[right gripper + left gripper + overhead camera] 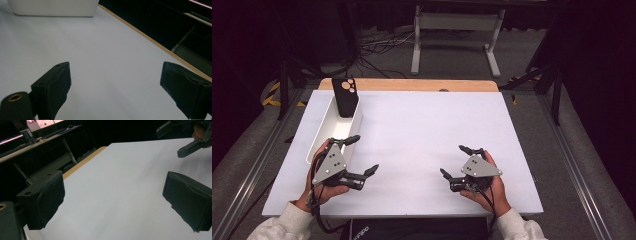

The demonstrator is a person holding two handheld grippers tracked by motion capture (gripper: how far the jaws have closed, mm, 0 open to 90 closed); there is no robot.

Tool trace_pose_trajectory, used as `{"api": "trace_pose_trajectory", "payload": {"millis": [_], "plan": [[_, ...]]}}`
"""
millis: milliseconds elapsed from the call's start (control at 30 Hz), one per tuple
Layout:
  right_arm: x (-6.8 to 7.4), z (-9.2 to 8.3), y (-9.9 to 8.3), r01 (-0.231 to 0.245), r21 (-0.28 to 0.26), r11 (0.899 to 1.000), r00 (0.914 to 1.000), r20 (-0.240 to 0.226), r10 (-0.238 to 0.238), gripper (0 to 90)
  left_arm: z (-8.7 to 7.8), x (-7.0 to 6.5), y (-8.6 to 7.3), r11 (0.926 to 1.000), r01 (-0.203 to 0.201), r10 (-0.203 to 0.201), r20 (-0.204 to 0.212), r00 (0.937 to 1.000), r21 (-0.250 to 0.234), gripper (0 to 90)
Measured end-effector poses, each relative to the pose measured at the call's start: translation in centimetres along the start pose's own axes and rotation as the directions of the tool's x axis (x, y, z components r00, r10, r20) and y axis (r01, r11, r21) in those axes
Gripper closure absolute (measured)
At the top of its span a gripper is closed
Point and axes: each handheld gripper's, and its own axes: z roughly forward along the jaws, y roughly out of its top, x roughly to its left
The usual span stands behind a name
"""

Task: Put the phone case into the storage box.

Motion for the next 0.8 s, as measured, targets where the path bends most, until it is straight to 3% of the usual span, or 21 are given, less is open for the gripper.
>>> {"api": "trace_pose_trajectory", "payload": {"millis": [67, 200, 267, 800], "plan": [[0.1, 0.0, 0.0, 0.000, 0.001, 1.000, 1.0000, -0.002, 0.000, 10.4, -0.2, -0.3, 0.0, 0.9999, -0.013, 0.013, -0.014, 0.9998, -0.003, 4.9], [0.4, 0.0, 0.0, 0.003, -0.001, 1.000, 1.0000, 0.007, -0.003, 10.4, -0.4, -0.4, -0.3, 1.0000, 0.003, -0.003, -0.024, 0.9997, 0.001, 4.6], [0.6, 0.1, 0.0, 0.024, 0.002, 1.000, 0.9997, 0.007, -0.024, 10.4, -0.5, -0.6, -0.6, 0.9999, 0.009, -0.009, -0.021, 0.9997, 0.006, 4.6], [1.0, -0.2, 0.1, 0.031, -0.003, 1.000, 0.9995, -0.004, -0.031, 9.8, -0.3, -1.8, -2.4, 0.9969, 0.055, -0.056, 0.013, 0.9984, 0.057, 4.4]]}}
